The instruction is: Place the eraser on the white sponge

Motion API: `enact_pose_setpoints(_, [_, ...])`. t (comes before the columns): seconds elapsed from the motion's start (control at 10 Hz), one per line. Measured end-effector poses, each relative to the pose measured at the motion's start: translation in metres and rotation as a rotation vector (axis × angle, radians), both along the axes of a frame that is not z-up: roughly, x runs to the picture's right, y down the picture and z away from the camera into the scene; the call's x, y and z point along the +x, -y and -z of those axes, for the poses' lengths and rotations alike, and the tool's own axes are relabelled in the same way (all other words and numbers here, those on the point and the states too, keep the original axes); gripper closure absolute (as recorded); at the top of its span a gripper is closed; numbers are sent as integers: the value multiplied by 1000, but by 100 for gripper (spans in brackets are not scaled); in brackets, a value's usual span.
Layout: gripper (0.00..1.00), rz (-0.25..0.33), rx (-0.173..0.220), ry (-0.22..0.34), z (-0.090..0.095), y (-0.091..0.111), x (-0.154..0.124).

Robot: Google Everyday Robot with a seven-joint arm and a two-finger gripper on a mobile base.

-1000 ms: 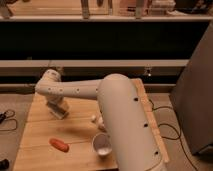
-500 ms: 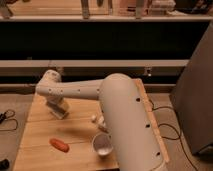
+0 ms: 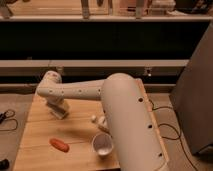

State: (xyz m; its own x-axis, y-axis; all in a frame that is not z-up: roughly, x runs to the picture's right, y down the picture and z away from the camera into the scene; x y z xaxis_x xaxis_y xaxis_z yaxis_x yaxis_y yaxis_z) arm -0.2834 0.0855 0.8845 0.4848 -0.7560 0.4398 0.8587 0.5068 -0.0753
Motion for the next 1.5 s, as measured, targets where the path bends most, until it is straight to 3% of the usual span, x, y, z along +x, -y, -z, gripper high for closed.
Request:
enact_pose_setpoints(0.9, [100, 6, 23, 20, 12, -12, 4])
enact_pose_setpoints(1.1, [93, 11, 31, 26, 17, -16, 6])
enact_pose_setpoints(1.4, [94, 19, 40, 34, 22, -22, 9])
enact_pose_setpoints(1.5, [88, 20, 39, 35, 23, -22, 10])
